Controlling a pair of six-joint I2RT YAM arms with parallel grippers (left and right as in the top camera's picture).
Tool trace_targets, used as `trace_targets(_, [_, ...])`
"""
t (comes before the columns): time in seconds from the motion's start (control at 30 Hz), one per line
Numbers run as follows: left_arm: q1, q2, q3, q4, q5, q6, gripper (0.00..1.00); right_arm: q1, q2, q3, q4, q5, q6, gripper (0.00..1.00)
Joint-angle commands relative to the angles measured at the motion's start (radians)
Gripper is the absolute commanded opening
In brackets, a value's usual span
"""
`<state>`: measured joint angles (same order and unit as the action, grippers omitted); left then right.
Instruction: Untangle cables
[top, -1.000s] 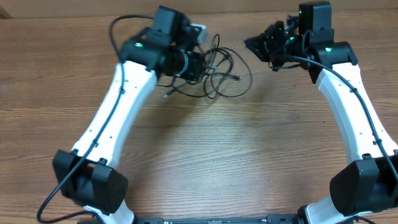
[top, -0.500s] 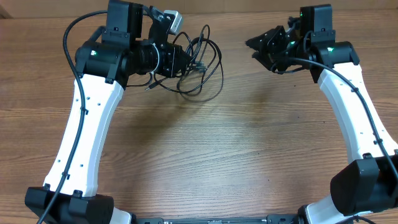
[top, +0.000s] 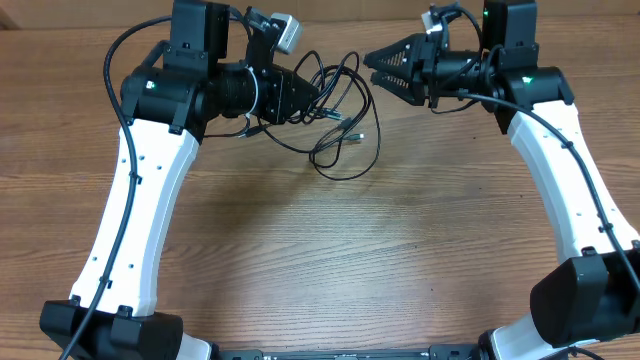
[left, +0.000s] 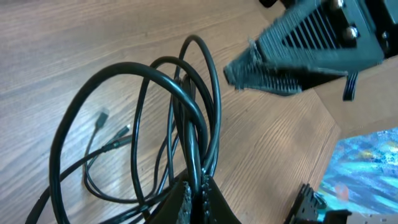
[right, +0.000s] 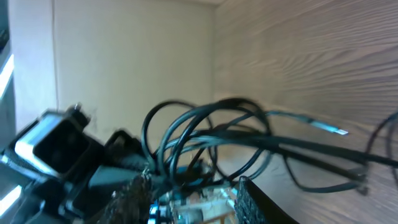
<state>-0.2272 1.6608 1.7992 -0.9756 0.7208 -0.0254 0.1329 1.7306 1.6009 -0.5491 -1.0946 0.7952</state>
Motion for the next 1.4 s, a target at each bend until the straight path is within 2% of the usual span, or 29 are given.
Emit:
trace_targets(0.0, [0.004,-0.013,0.003,0.027,0.013,0.018,0.04,0.027,-0.014,0.022,0.017,-0.071,-0.023,0.42])
trace_targets(0.17, [0.004,-0.013,0.003,0.043,-0.074,-0.059,0.04,0.077,-0.014,0.022,0.042,-0.070,-0.026,0.42])
trace_targets(0.37, [0.004,-0.013,0.003,0.031,-0.074,-0.060,0.04,0.114,-0.014,0.022,0.100,-0.061,-0.042,0.47])
trace_targets(0.9, [0.002,-0.013,0.003,0.011,-0.013,-0.060,0.04,0.130,-0.013,0.022,0.056,0.169,-0.040,0.46])
trace_targets(0.97, [0.002,-0.013,0.003,0.011,-0.013,-0.060,0.04,0.130,-0.013,0.022,0.058,0.190,-0.038,0.45])
trace_targets(1.17, [-0.015,-0.013,0.003,0.011,-0.013,-0.060,0.04,0.130,-0.013,0.022,0.058,0.235,-0.034,0.33])
trace_targets(1.37, [-0.047,-0.013,0.003,0.012,-0.018,-0.040,0.04,0.130,-0.013,0.022,0.058,0.259,-0.034,0.32])
